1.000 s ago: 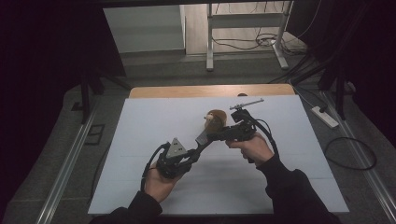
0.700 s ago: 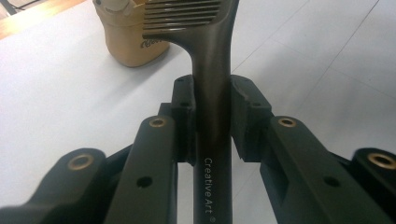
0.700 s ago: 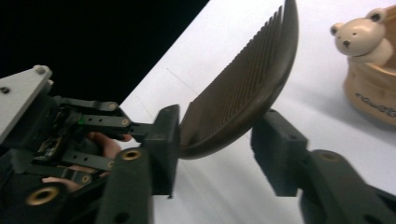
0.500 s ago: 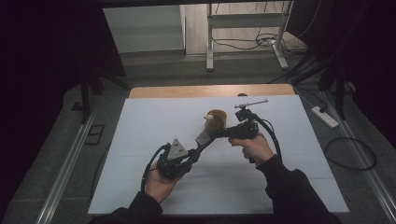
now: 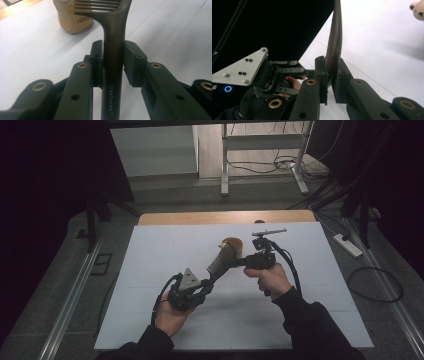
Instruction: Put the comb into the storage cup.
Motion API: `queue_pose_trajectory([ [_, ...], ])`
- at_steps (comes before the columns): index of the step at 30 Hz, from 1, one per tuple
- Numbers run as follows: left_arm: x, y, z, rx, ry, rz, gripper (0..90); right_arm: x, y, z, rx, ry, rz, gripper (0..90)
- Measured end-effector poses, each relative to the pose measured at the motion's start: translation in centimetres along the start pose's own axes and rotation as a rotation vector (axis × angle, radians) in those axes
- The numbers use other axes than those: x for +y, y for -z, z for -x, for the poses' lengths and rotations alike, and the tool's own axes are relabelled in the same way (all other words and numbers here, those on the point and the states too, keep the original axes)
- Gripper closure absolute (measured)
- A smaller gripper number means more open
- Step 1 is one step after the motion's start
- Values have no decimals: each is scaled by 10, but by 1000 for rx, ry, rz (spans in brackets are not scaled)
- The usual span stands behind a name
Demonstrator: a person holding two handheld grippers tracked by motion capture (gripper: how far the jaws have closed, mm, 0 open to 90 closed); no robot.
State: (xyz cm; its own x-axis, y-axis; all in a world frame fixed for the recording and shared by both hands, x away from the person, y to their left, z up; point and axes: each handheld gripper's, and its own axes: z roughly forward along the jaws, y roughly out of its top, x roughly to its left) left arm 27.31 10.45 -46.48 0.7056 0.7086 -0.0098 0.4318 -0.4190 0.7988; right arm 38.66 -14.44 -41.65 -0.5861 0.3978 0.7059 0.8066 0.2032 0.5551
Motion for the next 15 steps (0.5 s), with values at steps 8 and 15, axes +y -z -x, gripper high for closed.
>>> queue_pose_trajectory([
  [8,1,0,-1,6,22,-4,477,-1,0,-3,-11,37,3,838],
  [15,0,0,-3,-11,46,-3,264,-1,2,-5,-29,74,4,838],
])
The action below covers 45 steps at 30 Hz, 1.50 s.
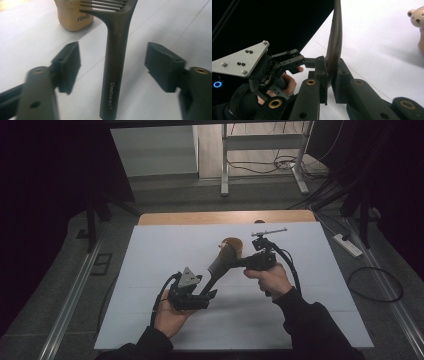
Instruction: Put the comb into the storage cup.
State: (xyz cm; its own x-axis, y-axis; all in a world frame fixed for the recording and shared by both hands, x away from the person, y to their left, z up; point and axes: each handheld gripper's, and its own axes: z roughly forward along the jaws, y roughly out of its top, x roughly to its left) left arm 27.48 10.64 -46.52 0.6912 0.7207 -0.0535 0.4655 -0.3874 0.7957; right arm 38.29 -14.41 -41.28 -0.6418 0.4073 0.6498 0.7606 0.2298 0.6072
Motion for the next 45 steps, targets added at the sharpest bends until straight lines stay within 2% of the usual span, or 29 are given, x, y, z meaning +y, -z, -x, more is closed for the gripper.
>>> queue_pose_trajectory([
  [1,-1,1,-1,-1,17,3,200,0,1,-1,-5,9,5,838],
  [2,-1,1,-1,-1,17,3,184,0,1,-1,-5,9,5,838],
  [9,-3,6,-6,-51,62,-21,78,0,6,-2,-18,46,26,838],
  [13,-5,10,-10,-84,77,-54,33,0,8,-3,-23,59,30,838],
  [16,-6,14,-12,-83,74,-54,18,0,9,-4,-29,70,33,838],
  [17,-8,17,-14,-85,87,-46,6,1,10,-5,-37,79,39,837],
  [20,-10,20,-16,-74,95,-42,1,1,12,-5,-42,87,45,838],
  [24,-14,26,-19,-38,77,-43,0,2,14,-7,-56,103,50,838],
  [30,-18,35,-24,-23,76,-32,0,3,17,-8,-69,111,56,838],
  [40,-27,47,-32,-77,103,-21,0,3,22,-9,-84,132,74,838],
  [45,-34,53,-35,-68,112,-35,0,5,26,-10,-91,142,89,837],
])
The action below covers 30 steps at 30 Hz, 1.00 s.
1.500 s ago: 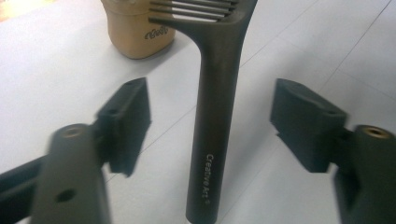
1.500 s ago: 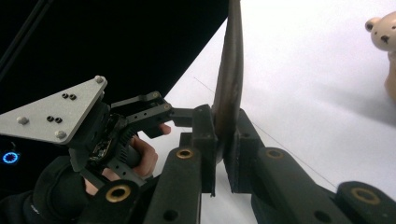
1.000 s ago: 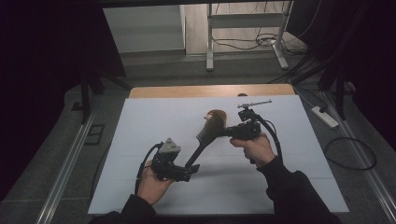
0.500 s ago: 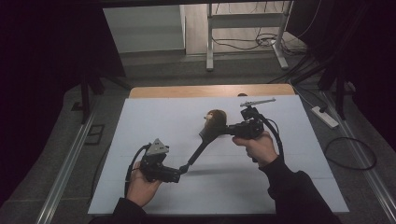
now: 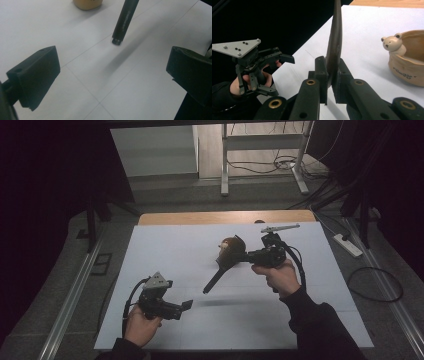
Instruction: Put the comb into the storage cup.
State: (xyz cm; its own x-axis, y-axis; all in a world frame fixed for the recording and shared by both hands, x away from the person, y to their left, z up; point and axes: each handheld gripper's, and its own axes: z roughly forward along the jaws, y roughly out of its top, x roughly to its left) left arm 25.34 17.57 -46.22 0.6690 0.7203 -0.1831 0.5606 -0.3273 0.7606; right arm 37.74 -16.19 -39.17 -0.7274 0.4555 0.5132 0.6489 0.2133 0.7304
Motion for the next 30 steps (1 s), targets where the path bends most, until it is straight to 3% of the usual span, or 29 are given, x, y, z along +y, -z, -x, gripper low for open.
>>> queue_pose_trajectory([
  [16,-26,24,-5,11,65,27,0,7,13,0,-39,21,36,837],
  [30,-39,41,-3,22,81,55,0,18,27,5,-91,25,70,837],
])
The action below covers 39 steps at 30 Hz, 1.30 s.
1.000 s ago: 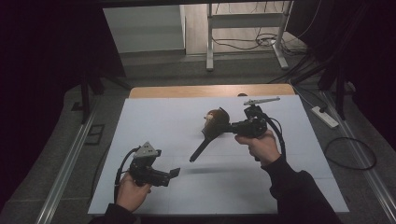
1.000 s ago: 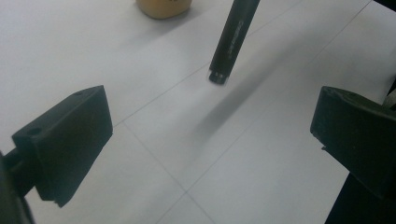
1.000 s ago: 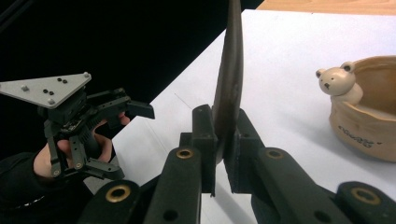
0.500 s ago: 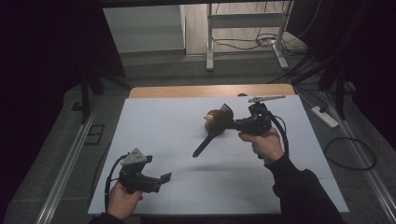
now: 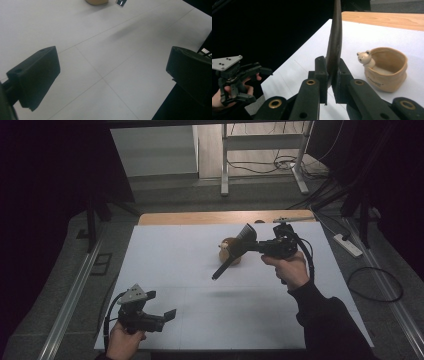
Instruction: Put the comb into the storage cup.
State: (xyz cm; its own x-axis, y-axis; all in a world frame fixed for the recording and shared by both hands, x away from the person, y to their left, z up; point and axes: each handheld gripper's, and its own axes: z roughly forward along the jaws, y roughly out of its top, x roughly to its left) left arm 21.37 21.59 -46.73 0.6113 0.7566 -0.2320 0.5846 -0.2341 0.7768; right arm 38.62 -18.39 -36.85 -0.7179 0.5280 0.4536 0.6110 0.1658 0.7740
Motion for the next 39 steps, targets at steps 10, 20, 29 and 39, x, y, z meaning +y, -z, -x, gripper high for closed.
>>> queue_pose_trajectory([
  [10,-11,12,-3,32,23,-15,0,8,8,6,-37,-12,31,837],
  [20,-17,22,-3,69,25,-5,0,15,13,8,-63,-13,48,837],
  [29,-25,31,-7,118,34,-12,0,21,16,11,-85,-12,54,837],
  [39,-31,38,-12,152,53,-14,0,31,23,14,-119,-5,62,837],
])
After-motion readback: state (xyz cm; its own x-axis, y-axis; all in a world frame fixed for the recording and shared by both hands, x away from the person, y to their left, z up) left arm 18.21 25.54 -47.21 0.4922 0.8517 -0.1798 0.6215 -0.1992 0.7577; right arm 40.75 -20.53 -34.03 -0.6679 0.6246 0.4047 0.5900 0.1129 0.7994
